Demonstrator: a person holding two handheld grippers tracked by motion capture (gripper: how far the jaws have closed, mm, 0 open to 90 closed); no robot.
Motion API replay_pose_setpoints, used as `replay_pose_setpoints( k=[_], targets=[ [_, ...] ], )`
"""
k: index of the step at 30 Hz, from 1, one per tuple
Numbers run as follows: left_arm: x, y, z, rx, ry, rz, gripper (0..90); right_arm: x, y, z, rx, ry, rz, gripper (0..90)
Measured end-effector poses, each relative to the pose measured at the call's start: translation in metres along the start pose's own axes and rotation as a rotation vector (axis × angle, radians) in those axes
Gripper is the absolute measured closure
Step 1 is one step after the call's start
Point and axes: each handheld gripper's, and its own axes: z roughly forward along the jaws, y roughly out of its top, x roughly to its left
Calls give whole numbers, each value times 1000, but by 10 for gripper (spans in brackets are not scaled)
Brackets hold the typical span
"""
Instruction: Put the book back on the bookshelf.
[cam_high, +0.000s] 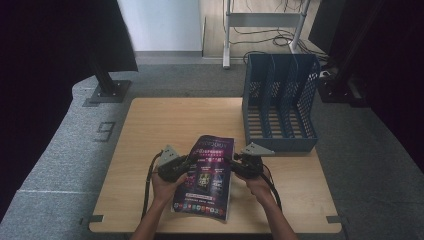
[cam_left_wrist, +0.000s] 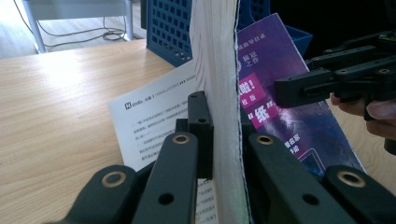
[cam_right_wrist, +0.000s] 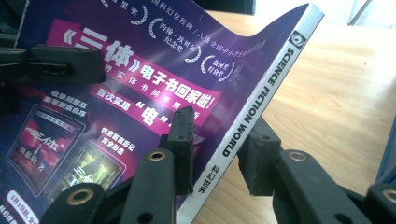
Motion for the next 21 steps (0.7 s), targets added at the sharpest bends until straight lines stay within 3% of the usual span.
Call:
replay_pose_setpoints(
  k=[5, 14, 21],
  targets=[
    [0, 2, -3, -17, -7, -9, 851, 3, 3, -6, -25, 8, -22, 684],
    [-8, 17, -18, -74, -23, 25, 850, 14, 15, -27, -108, 14, -92, 709],
    [-8, 17, -19, -78, -26, 21, 851, 20, 17, -32, -130, 0, -128, 716]
  ],
)
